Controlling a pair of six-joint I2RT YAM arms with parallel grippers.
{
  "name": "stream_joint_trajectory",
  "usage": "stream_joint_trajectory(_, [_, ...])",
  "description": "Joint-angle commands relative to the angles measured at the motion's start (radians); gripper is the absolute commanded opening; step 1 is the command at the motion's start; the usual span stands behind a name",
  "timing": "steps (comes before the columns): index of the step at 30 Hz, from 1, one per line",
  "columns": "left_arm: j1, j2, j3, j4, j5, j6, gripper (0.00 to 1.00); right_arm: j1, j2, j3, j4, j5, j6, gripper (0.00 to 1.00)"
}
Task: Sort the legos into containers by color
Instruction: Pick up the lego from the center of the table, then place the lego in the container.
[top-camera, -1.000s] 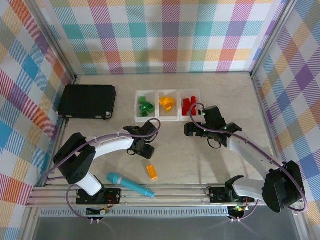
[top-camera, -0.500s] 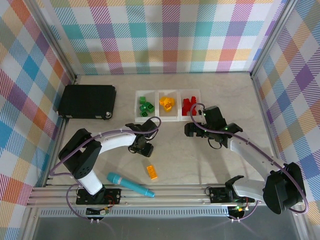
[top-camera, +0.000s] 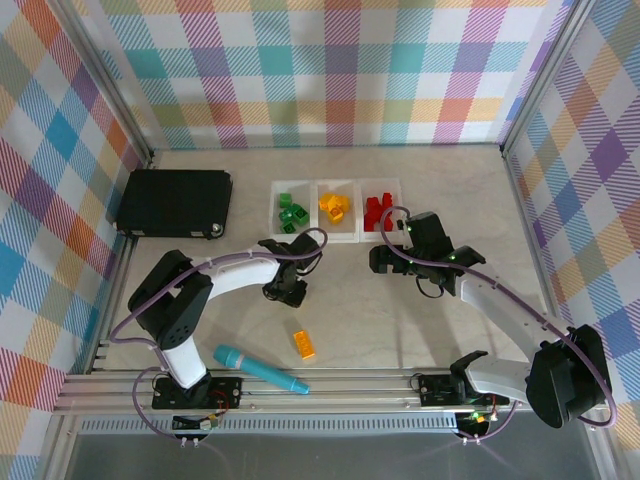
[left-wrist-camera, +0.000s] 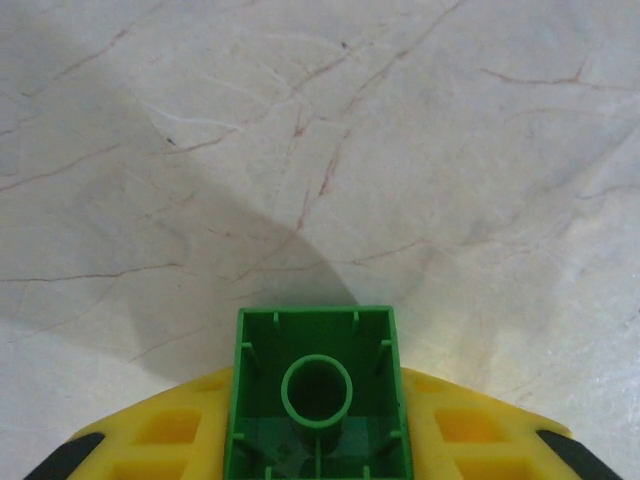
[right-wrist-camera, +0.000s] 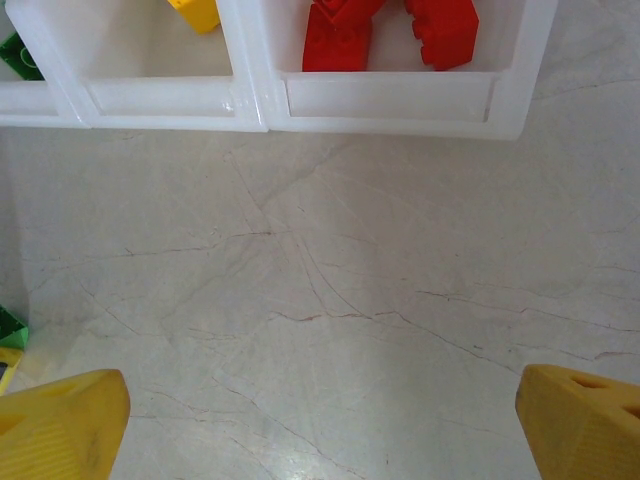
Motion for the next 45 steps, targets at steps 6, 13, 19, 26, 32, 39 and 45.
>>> stream_joint_trajectory(6, [0.012, -0.148, 0.065, -0.052, -0.09, -0.068, 0.27, -0.017, -0.051, 0.006, -0.008, 0.064, -0.016, 0.99])
stream_joint_trajectory(13, [0.065, -0.143, 0.307, -0.111, -0.168, -0.053, 0.3, -0.03, -0.061, -0.004, 0.005, 0.06, -0.009, 0.99])
stream_joint_trajectory(19, [0.184, 0.038, 0.573, -0.09, -0.136, -0.037, 0.29, -0.032, -0.074, -0.005, -0.015, 0.061, -0.013, 0.99])
stream_joint_trajectory(26, [0.262, 0.307, 0.872, -0.078, -0.108, -0.057, 0.29, -0.043, -0.111, -0.013, -0.05, 0.081, -0.028, 0.99])
stream_joint_trajectory(32, [0.288, 0.512, 1.088, -0.135, -0.111, -0.067, 0.29, -0.051, -0.133, -0.017, -0.071, 0.084, -0.031, 0.99])
stream_joint_trajectory(39, [0.312, 0.611, 1.178, -0.161, -0.13, -0.081, 0.3, -0.053, -0.182, -0.038, -0.093, 0.082, -0.033, 0.99])
stream_joint_trajectory(45, [0.32, 0.588, 1.106, -0.113, -0.128, -0.088, 0.53, -0.054, -0.21, -0.062, -0.102, 0.085, -0.024, 0.99])
